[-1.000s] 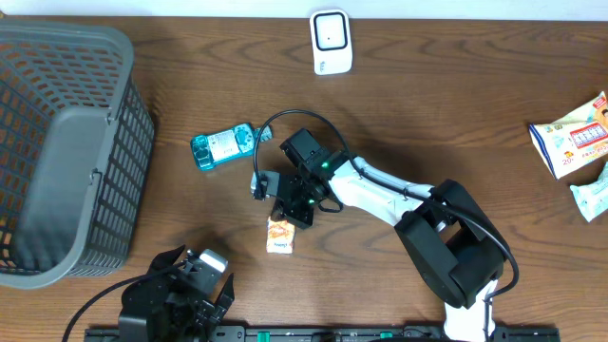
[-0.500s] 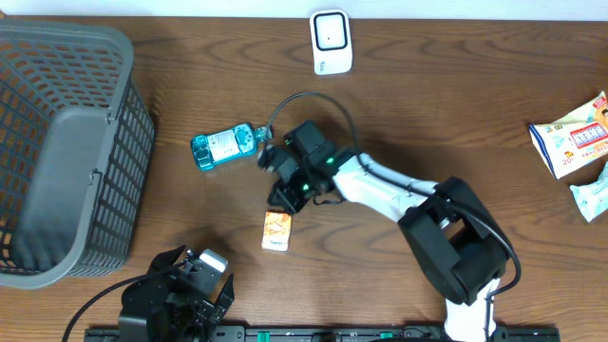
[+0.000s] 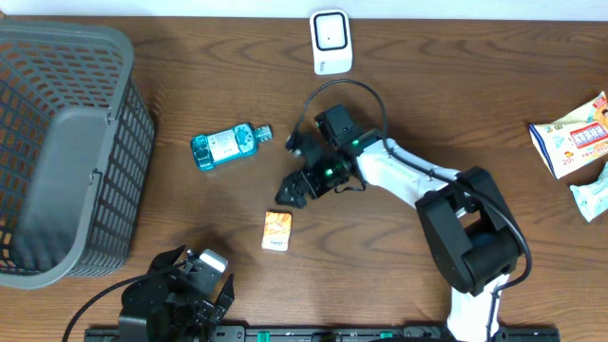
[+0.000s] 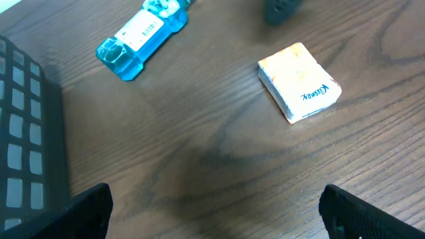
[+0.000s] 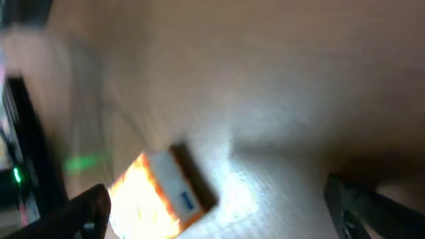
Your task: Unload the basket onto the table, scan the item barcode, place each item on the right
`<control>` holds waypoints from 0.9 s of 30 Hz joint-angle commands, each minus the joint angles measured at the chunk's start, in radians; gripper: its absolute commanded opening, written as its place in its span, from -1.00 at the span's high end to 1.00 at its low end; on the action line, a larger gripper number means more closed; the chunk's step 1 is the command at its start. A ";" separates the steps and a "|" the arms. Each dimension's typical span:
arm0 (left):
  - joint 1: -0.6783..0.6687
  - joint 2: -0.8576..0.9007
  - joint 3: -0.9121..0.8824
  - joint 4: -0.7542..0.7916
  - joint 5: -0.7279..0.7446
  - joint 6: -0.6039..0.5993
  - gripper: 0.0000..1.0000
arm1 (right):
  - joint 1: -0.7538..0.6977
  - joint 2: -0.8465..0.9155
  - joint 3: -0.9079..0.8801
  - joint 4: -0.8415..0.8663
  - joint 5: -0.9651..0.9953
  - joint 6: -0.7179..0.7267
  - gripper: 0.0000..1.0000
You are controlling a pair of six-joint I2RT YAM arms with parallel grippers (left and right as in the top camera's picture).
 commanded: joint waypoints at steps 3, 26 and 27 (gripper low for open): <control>0.004 0.000 -0.003 -0.011 -0.013 0.010 -0.99 | 0.051 -0.010 0.005 -0.045 -0.082 -0.389 -0.99; 0.004 0.000 -0.003 -0.011 -0.013 0.010 -0.99 | 0.113 0.070 0.005 -0.010 -0.066 -0.491 -0.72; 0.004 0.000 -0.003 -0.011 -0.013 0.010 -0.99 | 0.114 0.070 0.005 -0.010 -0.066 -0.491 -0.63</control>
